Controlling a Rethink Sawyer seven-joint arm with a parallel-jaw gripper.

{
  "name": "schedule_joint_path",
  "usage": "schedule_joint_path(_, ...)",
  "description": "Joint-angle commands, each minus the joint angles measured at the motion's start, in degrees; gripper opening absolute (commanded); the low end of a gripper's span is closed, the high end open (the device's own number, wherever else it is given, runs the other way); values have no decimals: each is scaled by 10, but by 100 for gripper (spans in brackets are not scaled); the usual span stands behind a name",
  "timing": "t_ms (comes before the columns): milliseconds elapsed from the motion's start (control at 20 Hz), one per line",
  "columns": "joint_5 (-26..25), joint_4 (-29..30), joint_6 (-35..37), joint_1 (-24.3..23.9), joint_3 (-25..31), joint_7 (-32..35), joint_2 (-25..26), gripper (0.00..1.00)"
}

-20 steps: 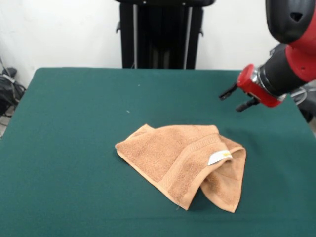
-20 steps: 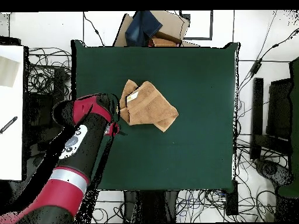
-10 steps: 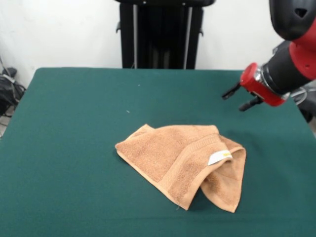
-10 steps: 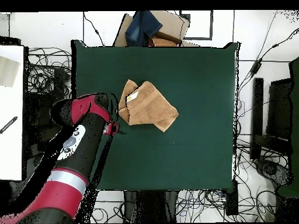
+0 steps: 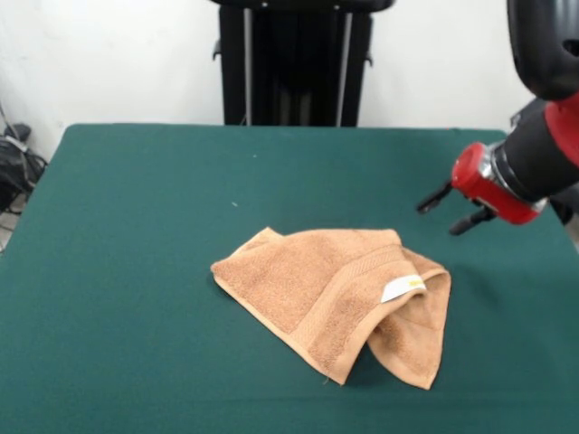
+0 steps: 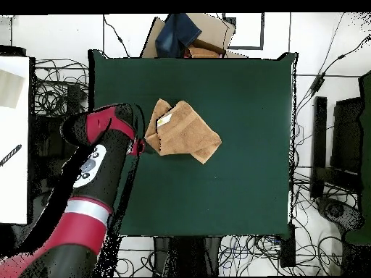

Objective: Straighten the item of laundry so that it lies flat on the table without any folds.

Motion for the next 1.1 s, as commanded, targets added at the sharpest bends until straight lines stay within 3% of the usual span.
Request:
schedule_joint_path(50,21,-38,33,-23,46,120,53,100)
schedule_joint_path(300,29,-58,49,-31,54,118,75,100)
schedule_joint_path(550,39,-120,72,-36,53,126,114,100)
schedule_joint_path(1100,36,-252,152,-46,28,125,150,100)
